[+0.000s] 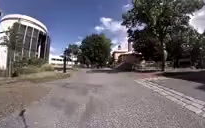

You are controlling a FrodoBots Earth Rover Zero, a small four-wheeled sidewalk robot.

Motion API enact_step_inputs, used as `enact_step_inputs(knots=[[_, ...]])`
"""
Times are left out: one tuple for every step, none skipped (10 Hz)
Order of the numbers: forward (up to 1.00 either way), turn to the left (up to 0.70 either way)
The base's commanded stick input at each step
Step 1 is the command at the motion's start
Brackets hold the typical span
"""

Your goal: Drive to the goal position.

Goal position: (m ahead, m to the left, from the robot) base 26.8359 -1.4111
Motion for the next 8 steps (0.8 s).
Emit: enact_step_inputs(knots=[[0.85,-0.03],[0.85,0.00],[0.85,0.00],[0.85,0.00],[0.85,0.00],[0.85,0.00],[0.85,0.00],[0.85,0.00]])
